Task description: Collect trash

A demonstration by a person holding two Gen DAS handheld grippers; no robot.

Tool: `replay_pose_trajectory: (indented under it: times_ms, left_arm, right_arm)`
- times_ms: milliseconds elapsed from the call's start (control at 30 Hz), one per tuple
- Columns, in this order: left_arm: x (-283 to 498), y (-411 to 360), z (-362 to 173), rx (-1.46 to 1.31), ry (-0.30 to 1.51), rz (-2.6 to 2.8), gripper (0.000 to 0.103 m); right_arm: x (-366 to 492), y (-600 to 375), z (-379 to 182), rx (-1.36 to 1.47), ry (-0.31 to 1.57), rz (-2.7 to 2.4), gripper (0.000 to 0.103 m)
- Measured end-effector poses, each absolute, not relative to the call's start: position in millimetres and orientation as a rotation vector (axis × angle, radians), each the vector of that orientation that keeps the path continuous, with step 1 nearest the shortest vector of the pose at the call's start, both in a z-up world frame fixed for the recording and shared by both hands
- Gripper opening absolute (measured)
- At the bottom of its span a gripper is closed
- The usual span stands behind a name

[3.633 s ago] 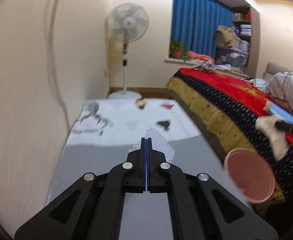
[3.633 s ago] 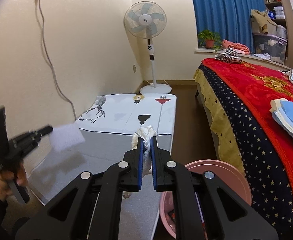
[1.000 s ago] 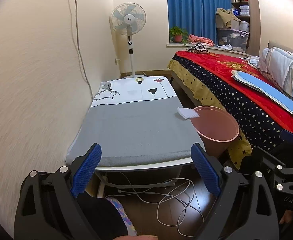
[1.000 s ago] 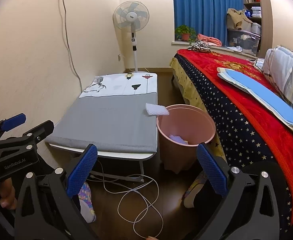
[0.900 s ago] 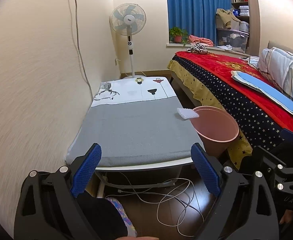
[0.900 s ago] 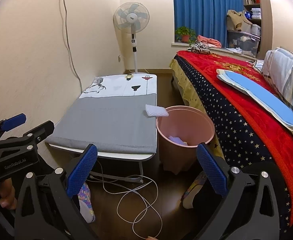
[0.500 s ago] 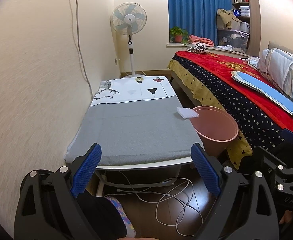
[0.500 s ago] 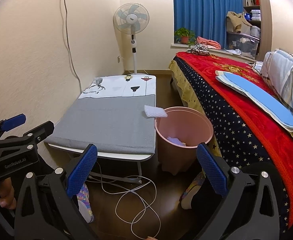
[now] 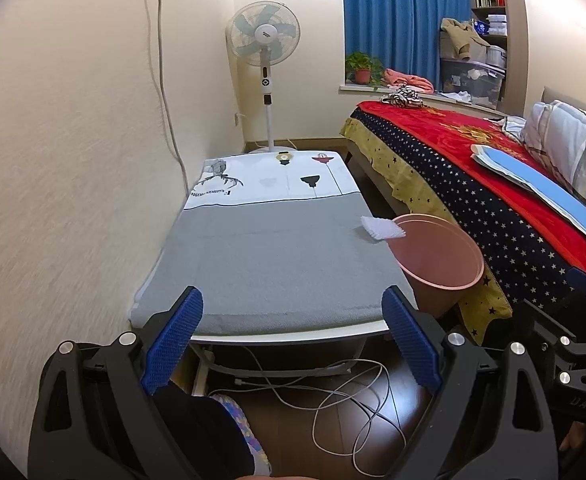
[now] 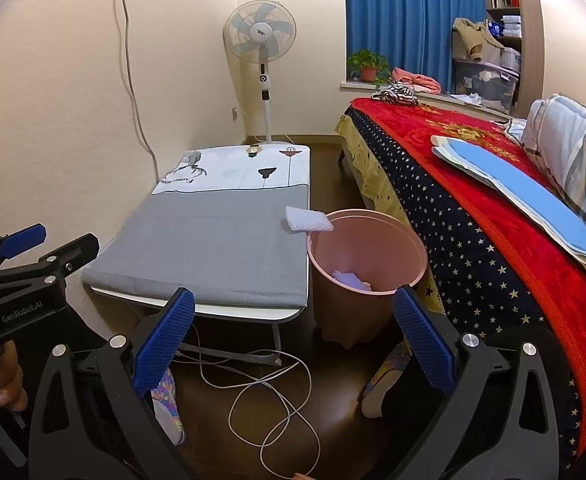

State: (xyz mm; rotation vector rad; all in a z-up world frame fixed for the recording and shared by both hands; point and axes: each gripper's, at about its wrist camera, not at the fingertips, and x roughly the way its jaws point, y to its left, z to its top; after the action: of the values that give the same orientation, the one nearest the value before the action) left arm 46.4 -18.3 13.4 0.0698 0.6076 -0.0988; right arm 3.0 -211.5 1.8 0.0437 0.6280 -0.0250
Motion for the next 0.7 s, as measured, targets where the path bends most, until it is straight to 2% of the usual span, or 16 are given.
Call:
replay_pose_trajectory:
  times_ms: [500,700]
  left_arm:
    - [64,-10,5,0.052,0.637,-0.091,0.088]
    - [87,3,9,0.049,0.626,-0.056,0.088]
  right_arm:
    - [25,-201,-5,0.028,0.663,0.012,0.098]
    - [84,-194,-16,0.013,0.622,-0.002,0.098]
